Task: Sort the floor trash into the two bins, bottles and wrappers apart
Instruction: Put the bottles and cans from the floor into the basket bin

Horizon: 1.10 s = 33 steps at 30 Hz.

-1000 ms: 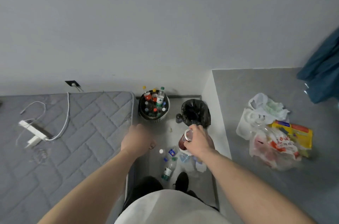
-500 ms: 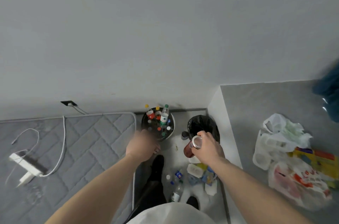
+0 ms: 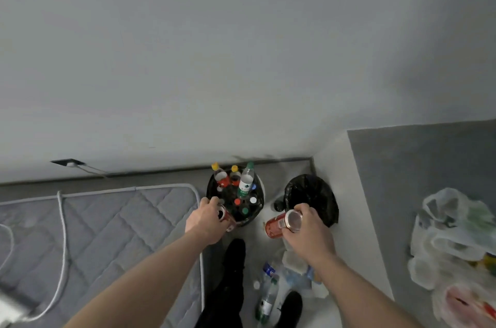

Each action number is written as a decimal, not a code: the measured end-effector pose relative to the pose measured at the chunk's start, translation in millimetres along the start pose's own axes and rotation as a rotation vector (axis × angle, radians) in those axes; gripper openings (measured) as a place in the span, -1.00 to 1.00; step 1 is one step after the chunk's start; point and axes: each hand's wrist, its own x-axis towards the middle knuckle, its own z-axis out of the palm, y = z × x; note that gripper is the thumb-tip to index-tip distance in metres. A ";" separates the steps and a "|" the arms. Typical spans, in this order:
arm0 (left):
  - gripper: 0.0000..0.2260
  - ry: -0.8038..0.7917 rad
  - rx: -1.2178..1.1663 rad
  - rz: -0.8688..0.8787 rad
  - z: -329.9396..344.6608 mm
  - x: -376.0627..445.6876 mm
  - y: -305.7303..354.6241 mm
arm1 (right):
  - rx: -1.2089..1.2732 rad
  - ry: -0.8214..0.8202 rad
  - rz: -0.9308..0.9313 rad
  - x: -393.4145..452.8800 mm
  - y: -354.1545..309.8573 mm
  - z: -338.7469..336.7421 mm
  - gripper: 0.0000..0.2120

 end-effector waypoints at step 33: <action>-0.70 -0.079 0.020 -0.168 165.5 295.0 -85.3 | -0.003 -0.063 0.086 305.1 36.2 259.7 -0.51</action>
